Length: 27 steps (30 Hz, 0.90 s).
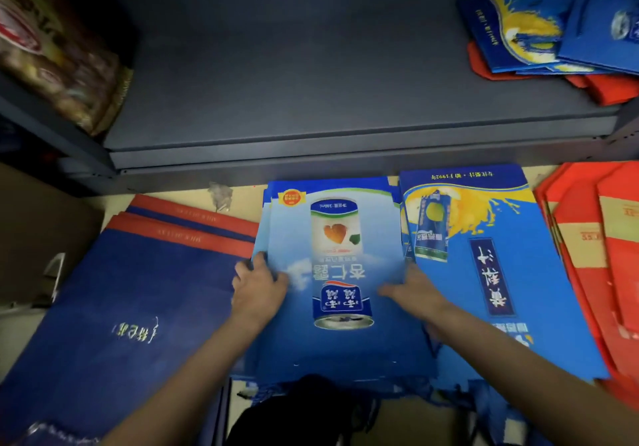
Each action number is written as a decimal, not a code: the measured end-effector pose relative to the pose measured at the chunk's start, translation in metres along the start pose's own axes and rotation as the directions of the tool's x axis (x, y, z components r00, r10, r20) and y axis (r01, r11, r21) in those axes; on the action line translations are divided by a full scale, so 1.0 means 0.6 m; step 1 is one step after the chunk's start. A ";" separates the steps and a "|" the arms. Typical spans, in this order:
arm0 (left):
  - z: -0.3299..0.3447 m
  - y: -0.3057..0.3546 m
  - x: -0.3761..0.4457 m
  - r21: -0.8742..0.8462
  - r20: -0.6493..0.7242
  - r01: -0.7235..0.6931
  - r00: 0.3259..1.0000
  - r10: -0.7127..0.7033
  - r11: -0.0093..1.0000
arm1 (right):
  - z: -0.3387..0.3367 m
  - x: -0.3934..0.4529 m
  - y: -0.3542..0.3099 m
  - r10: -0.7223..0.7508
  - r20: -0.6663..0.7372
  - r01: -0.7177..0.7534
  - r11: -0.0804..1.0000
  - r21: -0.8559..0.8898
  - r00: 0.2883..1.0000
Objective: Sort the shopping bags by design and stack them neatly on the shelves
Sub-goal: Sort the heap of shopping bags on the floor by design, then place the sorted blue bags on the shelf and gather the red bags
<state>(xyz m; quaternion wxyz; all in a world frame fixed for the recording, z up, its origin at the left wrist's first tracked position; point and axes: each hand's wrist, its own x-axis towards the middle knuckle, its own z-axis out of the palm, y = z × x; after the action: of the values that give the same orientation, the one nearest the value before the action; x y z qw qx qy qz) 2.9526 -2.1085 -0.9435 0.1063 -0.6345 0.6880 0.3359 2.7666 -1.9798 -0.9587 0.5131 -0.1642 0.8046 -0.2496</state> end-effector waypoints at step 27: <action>0.001 -0.020 0.022 -0.637 0.109 0.193 0.981 -0.161 0.746 | -0.146 -0.059 -0.005 0.030 0.084 -0.033 0.999 0.032 0.996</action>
<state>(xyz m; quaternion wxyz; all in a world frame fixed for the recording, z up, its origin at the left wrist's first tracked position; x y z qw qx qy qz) 2.9612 -2.1184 -0.9554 -0.0705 -0.6867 0.4646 0.5546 2.7019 -1.9435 -0.8998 0.5527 -0.1530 0.7808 -0.2480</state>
